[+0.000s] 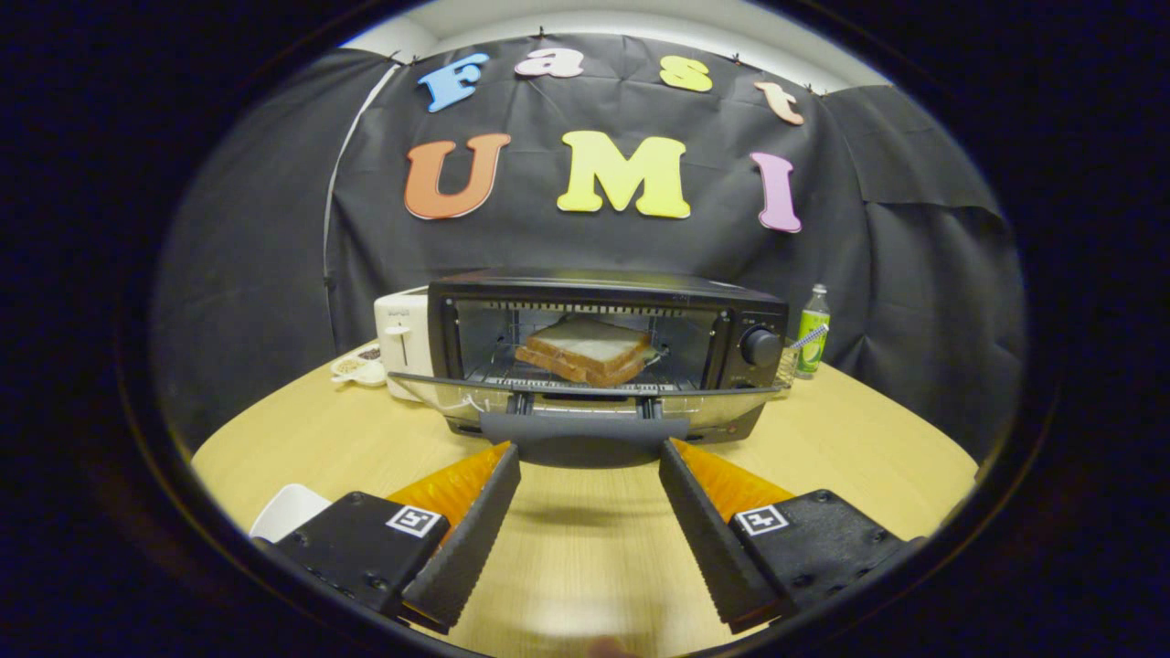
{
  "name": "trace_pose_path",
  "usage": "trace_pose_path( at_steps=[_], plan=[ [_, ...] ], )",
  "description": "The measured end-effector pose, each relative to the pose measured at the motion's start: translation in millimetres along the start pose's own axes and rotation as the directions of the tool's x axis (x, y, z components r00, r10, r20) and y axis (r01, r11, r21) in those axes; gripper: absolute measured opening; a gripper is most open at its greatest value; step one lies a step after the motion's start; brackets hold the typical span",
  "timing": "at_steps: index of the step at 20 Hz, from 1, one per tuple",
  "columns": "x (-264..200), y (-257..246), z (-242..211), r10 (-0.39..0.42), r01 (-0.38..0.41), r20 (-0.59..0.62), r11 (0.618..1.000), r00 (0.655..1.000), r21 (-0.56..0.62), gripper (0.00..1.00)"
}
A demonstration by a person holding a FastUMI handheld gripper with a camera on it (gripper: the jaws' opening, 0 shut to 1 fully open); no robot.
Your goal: Open the toaster oven, put the food inside, and close the toaster oven door.
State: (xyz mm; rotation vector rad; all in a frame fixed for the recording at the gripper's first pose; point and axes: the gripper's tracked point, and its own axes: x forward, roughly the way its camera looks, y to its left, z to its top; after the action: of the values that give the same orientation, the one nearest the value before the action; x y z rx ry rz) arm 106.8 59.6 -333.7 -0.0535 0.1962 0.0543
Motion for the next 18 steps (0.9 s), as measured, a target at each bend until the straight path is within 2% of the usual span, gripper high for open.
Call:
trace_pose_path(
  at_steps=[10,18],
  plan=[
    [-1,6,20,0.028,-0.027,0.051,1.0,0.998,-0.013,1.0],
    [-42,-13,71,0.009,-0.01,0.12,1.0,0.993,0.012,1.0]
  ],
)
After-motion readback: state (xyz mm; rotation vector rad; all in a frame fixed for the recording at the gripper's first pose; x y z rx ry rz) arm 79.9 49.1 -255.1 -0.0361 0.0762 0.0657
